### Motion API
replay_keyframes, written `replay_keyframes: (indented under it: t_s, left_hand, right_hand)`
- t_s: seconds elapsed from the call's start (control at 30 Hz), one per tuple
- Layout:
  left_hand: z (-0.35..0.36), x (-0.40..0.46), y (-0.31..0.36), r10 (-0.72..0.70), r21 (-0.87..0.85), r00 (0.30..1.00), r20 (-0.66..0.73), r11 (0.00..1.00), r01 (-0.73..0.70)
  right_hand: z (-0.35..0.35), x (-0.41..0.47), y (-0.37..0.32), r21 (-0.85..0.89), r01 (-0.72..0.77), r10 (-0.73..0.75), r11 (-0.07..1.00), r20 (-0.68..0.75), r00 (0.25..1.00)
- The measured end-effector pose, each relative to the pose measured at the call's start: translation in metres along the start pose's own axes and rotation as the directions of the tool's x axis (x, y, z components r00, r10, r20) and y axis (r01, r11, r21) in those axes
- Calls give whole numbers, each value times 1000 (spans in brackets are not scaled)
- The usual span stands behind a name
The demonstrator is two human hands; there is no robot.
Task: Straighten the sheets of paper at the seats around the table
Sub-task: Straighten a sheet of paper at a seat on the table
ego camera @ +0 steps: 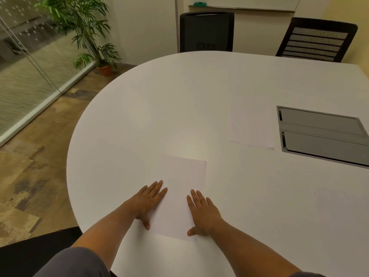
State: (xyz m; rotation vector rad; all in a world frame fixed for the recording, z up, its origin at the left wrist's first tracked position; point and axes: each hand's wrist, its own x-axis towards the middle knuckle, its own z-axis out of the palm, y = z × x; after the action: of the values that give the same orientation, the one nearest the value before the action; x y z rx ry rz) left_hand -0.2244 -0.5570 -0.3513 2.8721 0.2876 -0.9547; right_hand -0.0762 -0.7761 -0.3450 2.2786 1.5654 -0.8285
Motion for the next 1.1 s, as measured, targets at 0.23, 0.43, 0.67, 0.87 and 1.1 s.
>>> replay_keyframes:
  t_s: [0.23, 0.43, 0.67, 0.87, 1.1]
  left_hand:
    - [-12, -9, 6, 4, -59, 999, -37, 998, -6]
    - [-33, -24, 15, -47, -93, 995, -84, 995, 39]
    - [-62, -74, 48, -233, -127, 964, -127, 968, 217]
    - [-92, -135, 82, -324, -130, 933, -158, 943, 305]
    - [-102, -213, 93, -363, -103, 894, -261, 932, 348]
  right_hand:
    - [-11, -5, 2, 25, -30, 29, 999, 51, 998]
    - [-27, -36, 18, 51, -103, 104, 993, -5, 995]
    - [-49, -104, 25, 148, -243, 246, 959, -5, 969]
    - [-58, -174, 7, 235, -303, 329, 924, -84, 940]
    - [-52, -231, -25, 192, -330, 356, 924, -126, 926]
